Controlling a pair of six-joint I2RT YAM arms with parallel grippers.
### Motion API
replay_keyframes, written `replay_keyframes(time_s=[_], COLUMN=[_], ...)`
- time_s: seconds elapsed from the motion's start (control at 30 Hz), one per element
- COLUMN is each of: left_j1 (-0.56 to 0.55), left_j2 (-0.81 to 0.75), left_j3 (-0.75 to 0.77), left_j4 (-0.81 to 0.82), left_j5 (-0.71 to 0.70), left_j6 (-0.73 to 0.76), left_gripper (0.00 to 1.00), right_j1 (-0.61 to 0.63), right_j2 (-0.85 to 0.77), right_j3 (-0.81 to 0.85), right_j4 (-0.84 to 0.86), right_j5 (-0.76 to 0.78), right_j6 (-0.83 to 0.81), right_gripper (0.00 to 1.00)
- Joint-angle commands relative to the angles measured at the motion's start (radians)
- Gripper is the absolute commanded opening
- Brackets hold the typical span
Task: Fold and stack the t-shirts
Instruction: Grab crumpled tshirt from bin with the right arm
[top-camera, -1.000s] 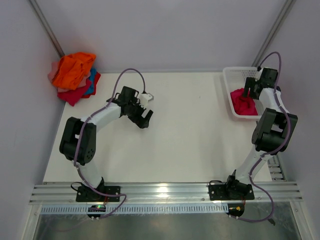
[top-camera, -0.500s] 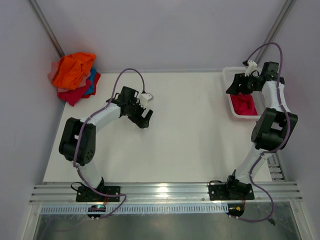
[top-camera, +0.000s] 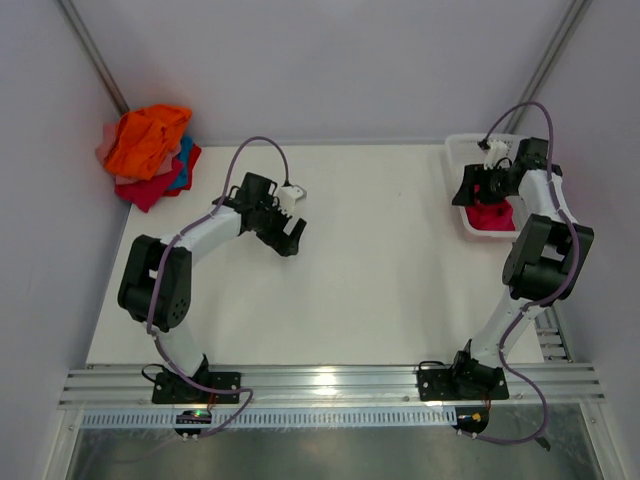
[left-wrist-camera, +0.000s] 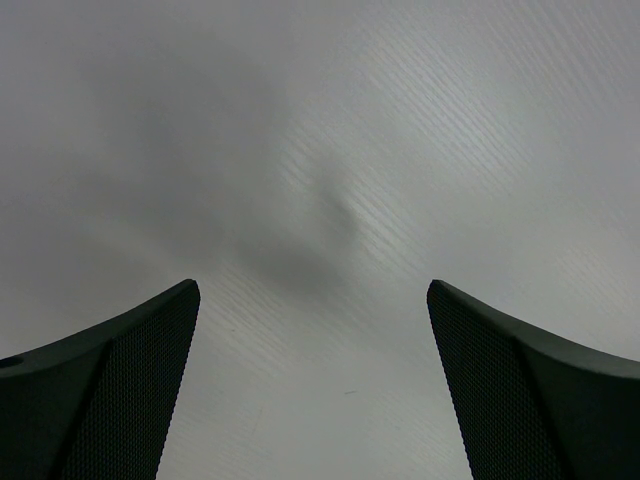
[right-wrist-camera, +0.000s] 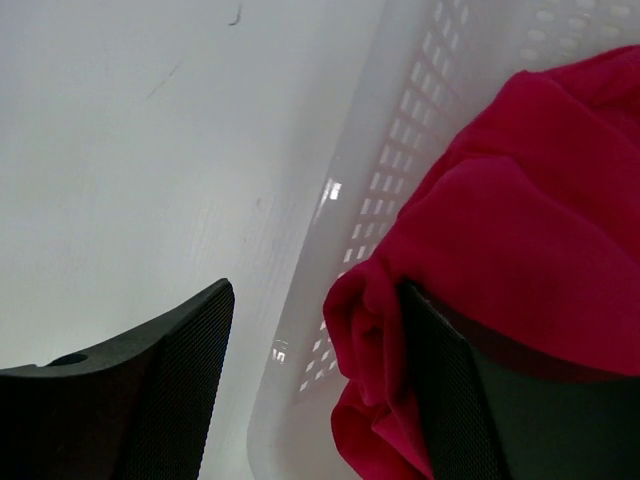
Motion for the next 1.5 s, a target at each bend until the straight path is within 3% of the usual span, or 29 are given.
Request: replay_keyframes(time_s=[0.0,0.17,0.3,0.53,0.83,1.1,1.27,1.3,1.47], left_j1=[0.003,0.003,0.003,0.003,0.003,0.003,0.003,0.003,0.003], left_j2=[-0.012,-0.004,-0.001,0.005,0.006,0.005,-0.001,-0.001,-0.006], left_j3=[-0.007,-0.007,-0.007,-0.007,-0.008,-0.010,-0.016,-0.018,-0.022], left_j4=[0.042,0.042,0.043,0.046,0.054,0.056,0.053,0.051,0.053], left_j5=[0.026,0.029,0.029,0.035,0.038,0.044,0.044,0.043,0.040], left_j6=[-0.016,-0.022,-0.025,-0.033,-0.037,-0.042,-0.042,-0.042,-0.039], left_gripper=[0.97,0.97,0.97,0.97,0.97,0.97,0.97,0.97,0.97], right_j1=[-0.001,-0.001,-0.001,-0.001,-0.001,-0.001,-0.001,-0.001,-0.001], right_j2=[-0.095,-0.151,-0.195,-0.255,-0.281,-0.274,-0.180,-0.148,-0.074], right_j3=[-0.045,-0.101,-0.140,-0.151,-0.146,-0.169,-0.160,-0.160,-0.138], right_j4=[0.125,0.235,0.270,0.326,0.214,0.137,0.102,0.108,0.109], right_j5=[0.164,0.374,0.460,0.702,0.698,0.514,0.420,0.417,0.382], right_j6=[0.035,0.078,0.072,0.094,0.025,-0.043,-0.037,-0.028,-0.003], right_gripper=[0.72,0.72,0.64,0.70,0.71,0.69,0.49,0.37,0.18])
